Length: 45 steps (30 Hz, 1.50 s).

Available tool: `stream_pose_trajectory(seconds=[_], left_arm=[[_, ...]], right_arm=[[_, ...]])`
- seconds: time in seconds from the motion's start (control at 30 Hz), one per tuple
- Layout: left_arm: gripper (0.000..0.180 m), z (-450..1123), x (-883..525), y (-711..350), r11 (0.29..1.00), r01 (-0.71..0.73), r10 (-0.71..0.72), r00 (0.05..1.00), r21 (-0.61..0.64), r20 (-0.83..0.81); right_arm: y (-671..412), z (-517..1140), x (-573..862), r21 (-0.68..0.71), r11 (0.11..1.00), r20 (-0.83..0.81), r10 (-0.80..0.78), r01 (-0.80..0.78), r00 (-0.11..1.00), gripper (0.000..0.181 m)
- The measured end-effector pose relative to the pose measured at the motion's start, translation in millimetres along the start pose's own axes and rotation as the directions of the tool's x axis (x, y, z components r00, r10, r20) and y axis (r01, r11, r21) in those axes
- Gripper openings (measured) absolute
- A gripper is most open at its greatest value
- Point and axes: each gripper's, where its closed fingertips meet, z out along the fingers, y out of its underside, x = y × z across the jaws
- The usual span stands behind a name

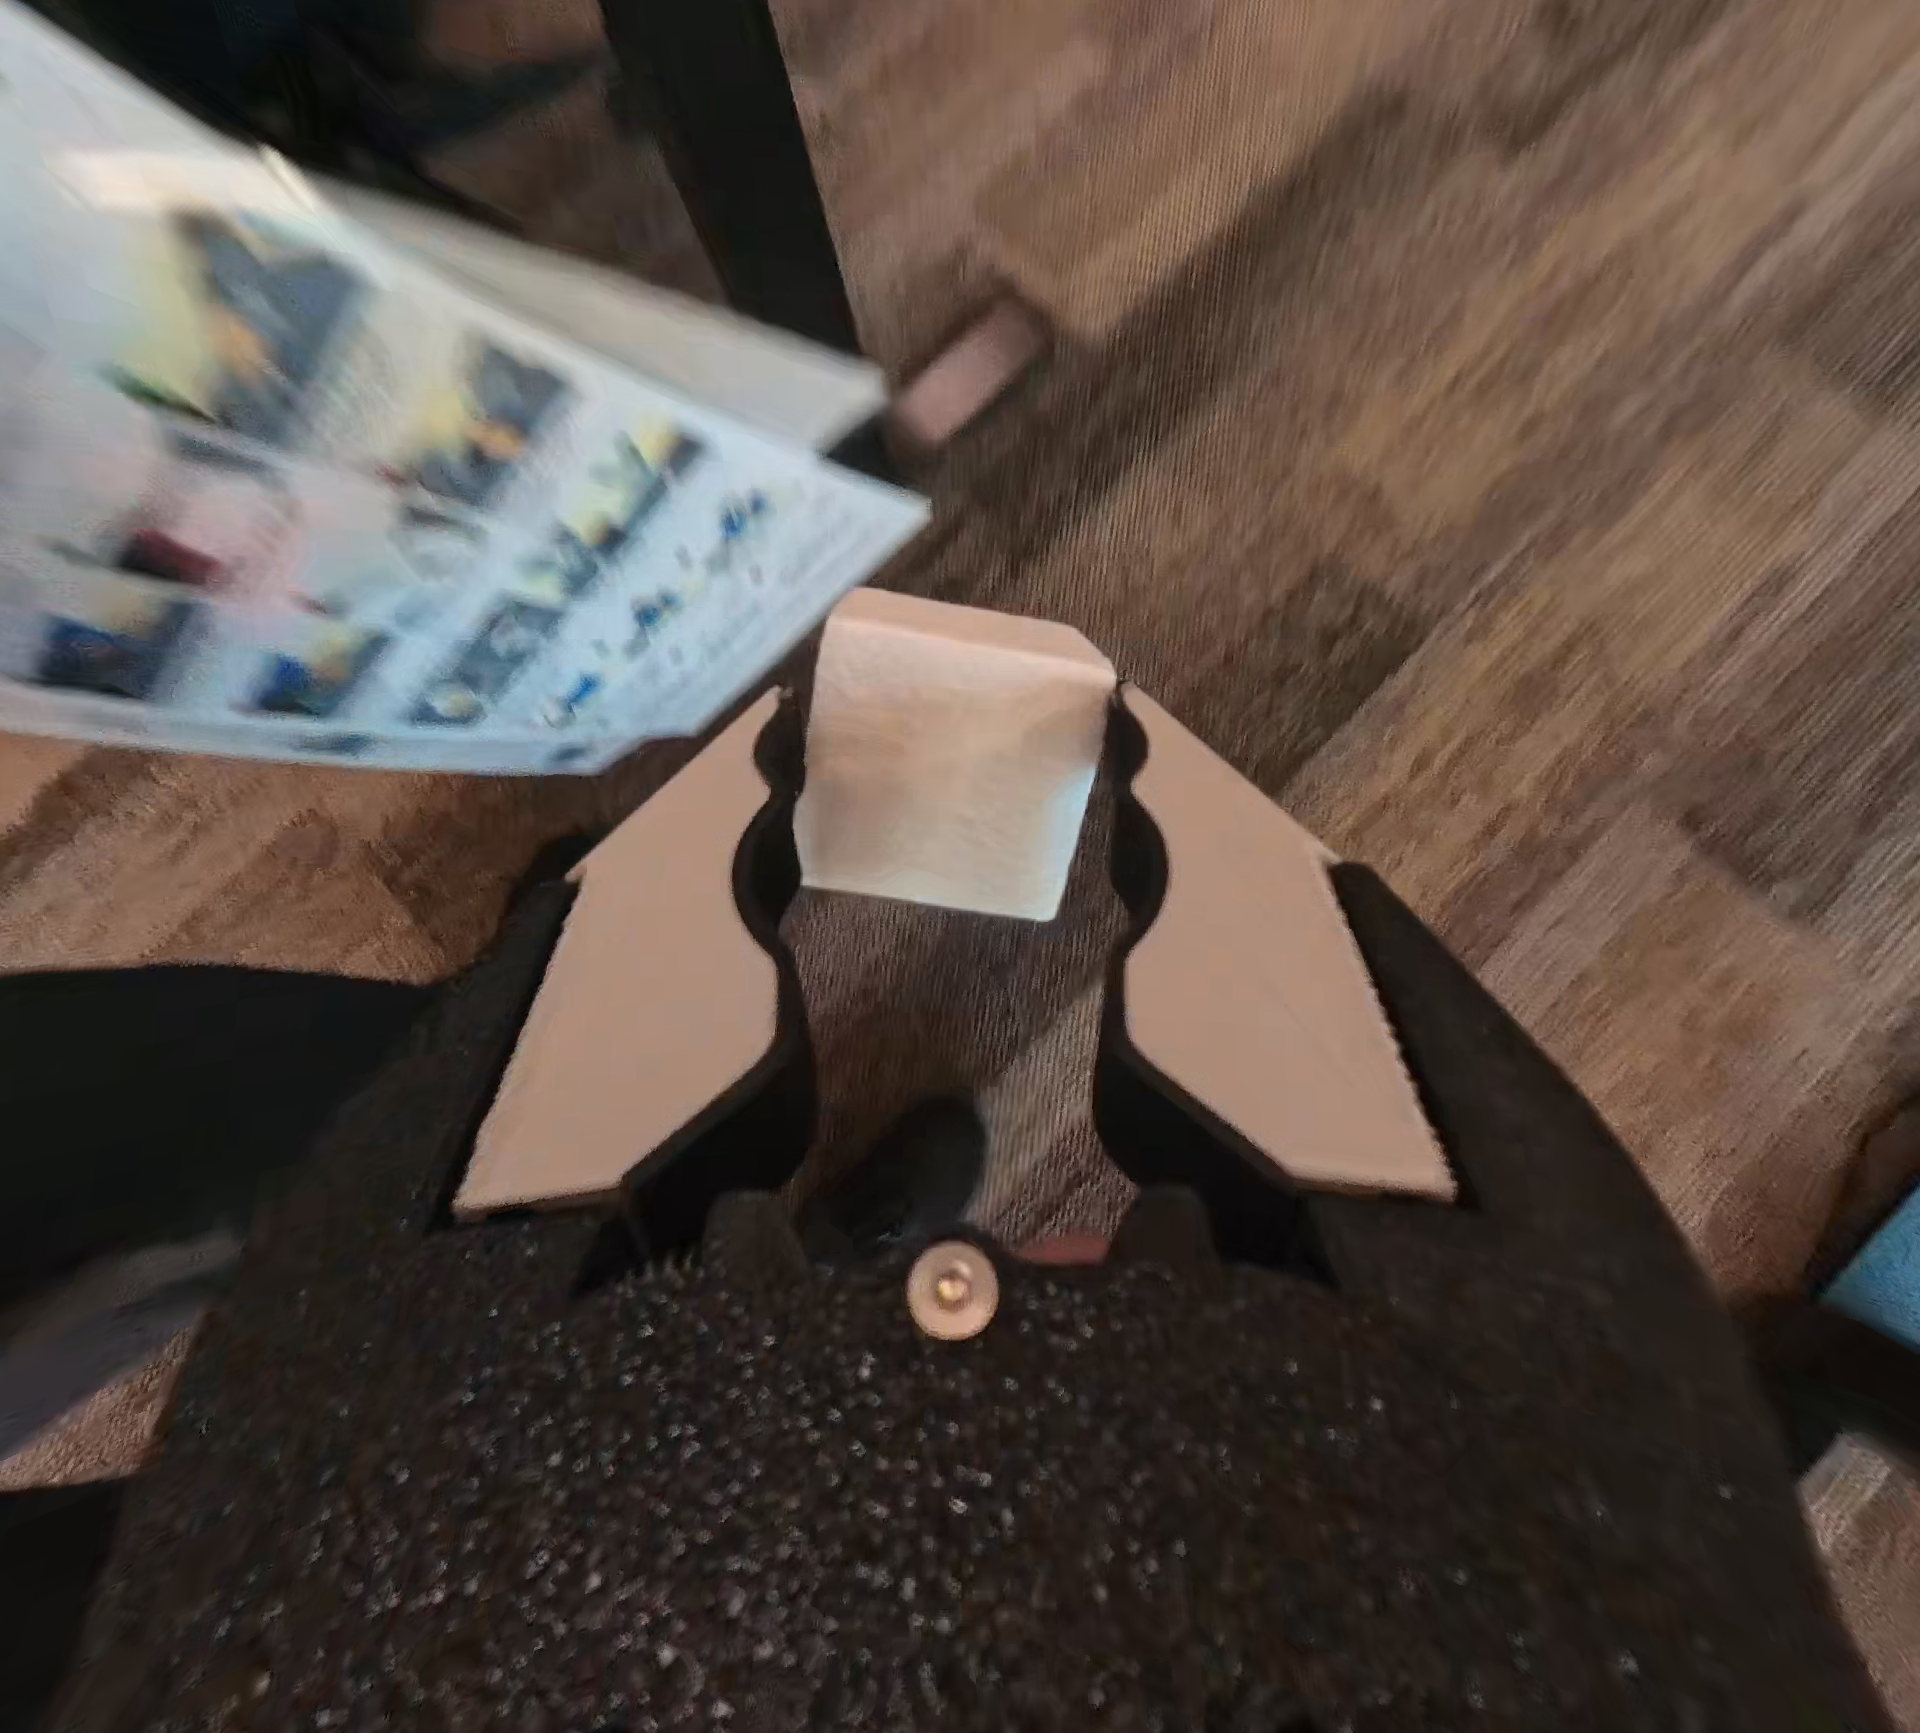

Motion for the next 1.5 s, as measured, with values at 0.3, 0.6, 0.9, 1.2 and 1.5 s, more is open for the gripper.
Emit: stream_pose_trajectory(seconds=[0.3,0.6,0.9,1.2,1.5], left_arm=[[0.015,-142,-48,-54,0.987,0.085,-0.14,0.857,0.133,0.496],[0.01,-248,-56,15,0.942,0.108,-0.301,0.69,0.318,0.658],[0.013,-388,-59,160,0.935,0.117,-0.329,0.639,0.334,0.696],[0.02,-495,-111,244,0.886,0.193,-0.458,0.507,0.422,0.73],[0.016,-606,-167,320,0.853,0.381,-0.486,0.329,0.357,0.81]], right_arm=[[-243,-92,-111,0.359,0.929,0.339,-0.222,0.092,0.914,0.057],[-306,-97,-285,0.434,0.853,0.47,-0.488,0.289,0.735,0.058],[-354,-33,-465,0.427,0.837,0.437,-0.522,0.342,0.733,0.058],[-394,58,-564,0.353,0.786,0.382,-0.616,0.507,0.689,0.058],[-448,226,-602,0.168,0.692,0.347,-0.708,0.702,0.615,0.058]])
